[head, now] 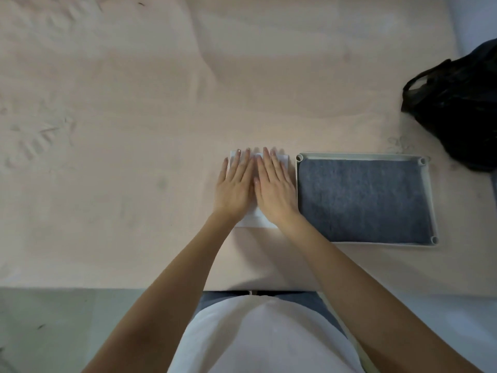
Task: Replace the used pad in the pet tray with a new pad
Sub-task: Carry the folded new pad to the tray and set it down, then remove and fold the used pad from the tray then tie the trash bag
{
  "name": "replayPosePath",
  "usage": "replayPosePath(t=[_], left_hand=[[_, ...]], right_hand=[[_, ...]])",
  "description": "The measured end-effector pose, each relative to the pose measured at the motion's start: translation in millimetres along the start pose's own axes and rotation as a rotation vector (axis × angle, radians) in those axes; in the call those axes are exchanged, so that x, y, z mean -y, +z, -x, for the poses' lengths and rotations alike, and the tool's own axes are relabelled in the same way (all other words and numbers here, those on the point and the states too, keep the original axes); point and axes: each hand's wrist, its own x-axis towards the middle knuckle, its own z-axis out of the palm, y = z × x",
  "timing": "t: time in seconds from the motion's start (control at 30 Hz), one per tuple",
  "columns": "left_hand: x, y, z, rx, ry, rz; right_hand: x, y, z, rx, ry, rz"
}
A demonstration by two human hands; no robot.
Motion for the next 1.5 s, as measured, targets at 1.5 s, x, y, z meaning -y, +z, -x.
replayPosePath(t=[1.5], left_hand=[[0.9, 2.6, 69.1, 0.176, 0.027, -0.051]], right_hand=[[5.3, 15.0, 84.1, -0.086, 0.006, -0.199]])
